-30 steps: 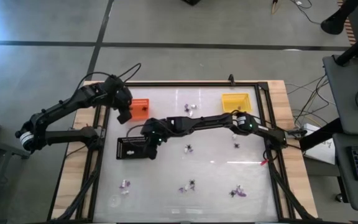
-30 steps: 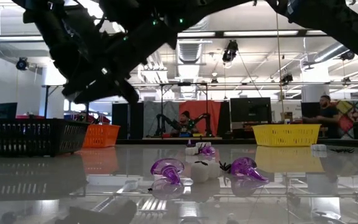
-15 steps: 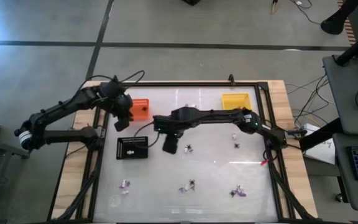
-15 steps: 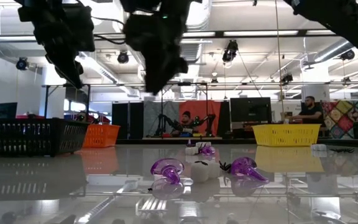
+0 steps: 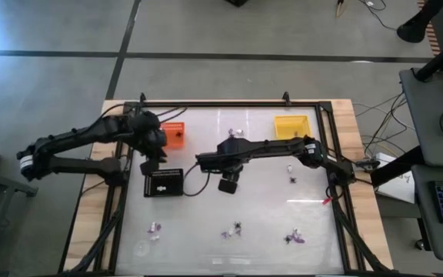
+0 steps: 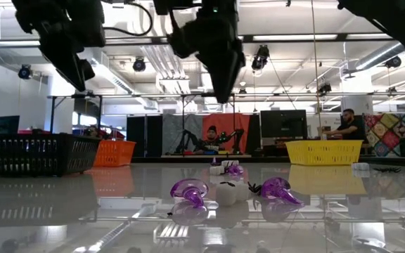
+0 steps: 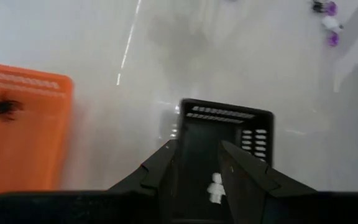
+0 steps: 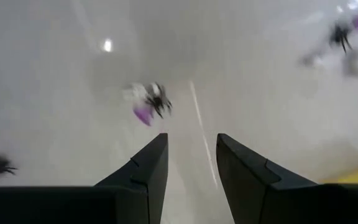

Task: Sort Halloween decoration
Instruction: Put the purple witch hat toy into the yellow bin

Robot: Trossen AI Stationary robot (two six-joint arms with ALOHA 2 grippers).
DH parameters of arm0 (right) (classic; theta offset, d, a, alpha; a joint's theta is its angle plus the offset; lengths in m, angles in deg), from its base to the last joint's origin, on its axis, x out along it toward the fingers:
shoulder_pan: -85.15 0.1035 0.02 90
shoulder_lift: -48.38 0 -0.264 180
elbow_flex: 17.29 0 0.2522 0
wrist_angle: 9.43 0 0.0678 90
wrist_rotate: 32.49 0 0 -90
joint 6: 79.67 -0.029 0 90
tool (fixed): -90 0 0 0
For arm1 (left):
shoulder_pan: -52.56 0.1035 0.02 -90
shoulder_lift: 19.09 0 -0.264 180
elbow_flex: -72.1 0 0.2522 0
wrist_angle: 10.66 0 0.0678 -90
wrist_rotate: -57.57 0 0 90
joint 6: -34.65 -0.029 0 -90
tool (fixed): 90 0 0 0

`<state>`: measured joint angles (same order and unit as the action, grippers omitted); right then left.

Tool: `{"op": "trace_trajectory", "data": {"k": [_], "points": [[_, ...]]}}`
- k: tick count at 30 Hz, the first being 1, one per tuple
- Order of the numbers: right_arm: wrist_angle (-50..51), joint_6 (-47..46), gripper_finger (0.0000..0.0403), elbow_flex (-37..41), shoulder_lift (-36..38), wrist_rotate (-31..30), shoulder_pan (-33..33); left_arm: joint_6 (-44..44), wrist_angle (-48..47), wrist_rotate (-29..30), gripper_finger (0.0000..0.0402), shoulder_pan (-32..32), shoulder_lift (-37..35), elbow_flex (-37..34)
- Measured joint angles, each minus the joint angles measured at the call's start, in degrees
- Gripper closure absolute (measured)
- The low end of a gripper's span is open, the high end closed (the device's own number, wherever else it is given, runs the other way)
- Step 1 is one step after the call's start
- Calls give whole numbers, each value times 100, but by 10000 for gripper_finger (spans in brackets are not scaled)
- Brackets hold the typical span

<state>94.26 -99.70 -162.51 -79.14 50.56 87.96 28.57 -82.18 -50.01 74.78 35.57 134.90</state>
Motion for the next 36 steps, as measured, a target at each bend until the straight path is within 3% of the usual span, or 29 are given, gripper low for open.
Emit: {"op": "trace_trajectory", "data": {"k": [9, 17, 23, 31, 36], "points": [[8, -1525, 275, 1364, 874, -218, 72, 472, -29, 4, 302, -606, -273, 0], [-87, -2796, 275, 3292, 2565, -625, 94, 578, -21, 56, 302, -706, -417, 0], [-825, -3722, 275, 4614, 3780, -610, 110, 594, 123, 347, 302, -706, -378, 0], [-1145, -4103, 275, 5770, 4688, -639, 129, 1199, 157, 303, 302, -800, -285, 0], [-1145, -4165, 275, 6121, 4879, -633, 131, 1767, -85, -62, 302, -1385, -300, 0]]}}
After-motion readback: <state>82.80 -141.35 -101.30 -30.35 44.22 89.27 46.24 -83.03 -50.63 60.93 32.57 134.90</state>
